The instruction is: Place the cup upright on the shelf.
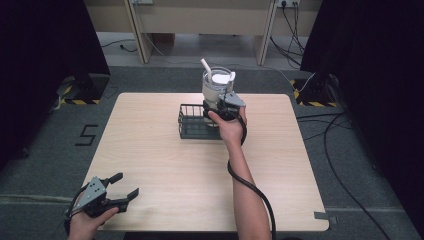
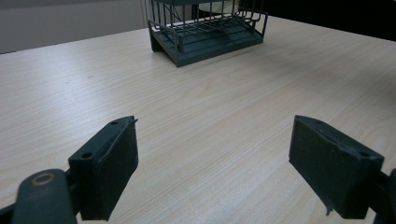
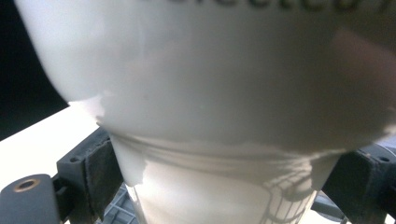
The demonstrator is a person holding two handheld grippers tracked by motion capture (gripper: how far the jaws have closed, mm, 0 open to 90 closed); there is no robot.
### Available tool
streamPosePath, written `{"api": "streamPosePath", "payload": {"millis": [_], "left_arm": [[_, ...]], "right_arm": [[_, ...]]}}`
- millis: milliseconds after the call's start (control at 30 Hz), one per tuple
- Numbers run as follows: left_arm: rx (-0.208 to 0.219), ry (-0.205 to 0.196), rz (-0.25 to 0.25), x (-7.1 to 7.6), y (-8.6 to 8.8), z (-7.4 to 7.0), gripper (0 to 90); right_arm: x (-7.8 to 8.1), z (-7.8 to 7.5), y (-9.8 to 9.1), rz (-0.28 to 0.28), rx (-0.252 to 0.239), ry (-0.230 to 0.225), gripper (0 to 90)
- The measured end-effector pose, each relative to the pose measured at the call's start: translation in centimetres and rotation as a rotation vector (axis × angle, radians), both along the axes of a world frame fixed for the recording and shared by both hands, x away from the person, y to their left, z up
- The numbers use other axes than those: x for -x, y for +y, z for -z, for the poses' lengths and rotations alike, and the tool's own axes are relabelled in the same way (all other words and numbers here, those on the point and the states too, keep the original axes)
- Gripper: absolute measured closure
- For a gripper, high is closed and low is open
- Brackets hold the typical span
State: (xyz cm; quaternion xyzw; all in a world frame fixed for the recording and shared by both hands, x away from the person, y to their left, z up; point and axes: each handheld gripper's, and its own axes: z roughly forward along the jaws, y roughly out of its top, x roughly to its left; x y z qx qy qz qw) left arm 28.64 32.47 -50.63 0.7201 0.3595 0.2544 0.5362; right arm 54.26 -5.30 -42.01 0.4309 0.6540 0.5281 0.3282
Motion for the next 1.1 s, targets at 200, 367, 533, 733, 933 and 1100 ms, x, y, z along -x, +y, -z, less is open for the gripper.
{"api": "streamPosePath", "payload": {"millis": [200, 367, 533, 733, 933, 1100], "left_arm": [[0.001, 0.001, 0.001, 0.0, 0.0, 0.0, 15.0], [0.001, 0.000, 0.002, 0.0, 0.0, 0.0, 15.0], [0.001, 0.000, 0.002, 0.0, 0.0, 0.0, 15.0], [-0.003, -0.002, 0.005, 0.1, 0.0, 0.0, 15.0], [-0.005, -0.003, 0.007, 0.1, 0.0, 0.0, 15.0], [-0.009, -0.006, 0.009, 0.1, -0.1, 0.0, 14.9]], "right_arm": [[-0.2, 0.9, 0.2, 0.001, 0.002, 0.020, 10.6], [-0.4, 1.7, 0.4, 0.001, 0.004, 0.036, 10.6], [-0.4, 1.8, 0.4, -0.002, 0.009, 0.026, 10.5], [-0.3, 2.2, 0.8, -0.004, 0.029, 0.007, 9.7], [-0.3, 2.4, 1.1, 0.003, 0.014, -0.003, 7.9], [-0.2, 2.4, 1.1, 0.011, 0.021, -0.014, 5.4]]}}
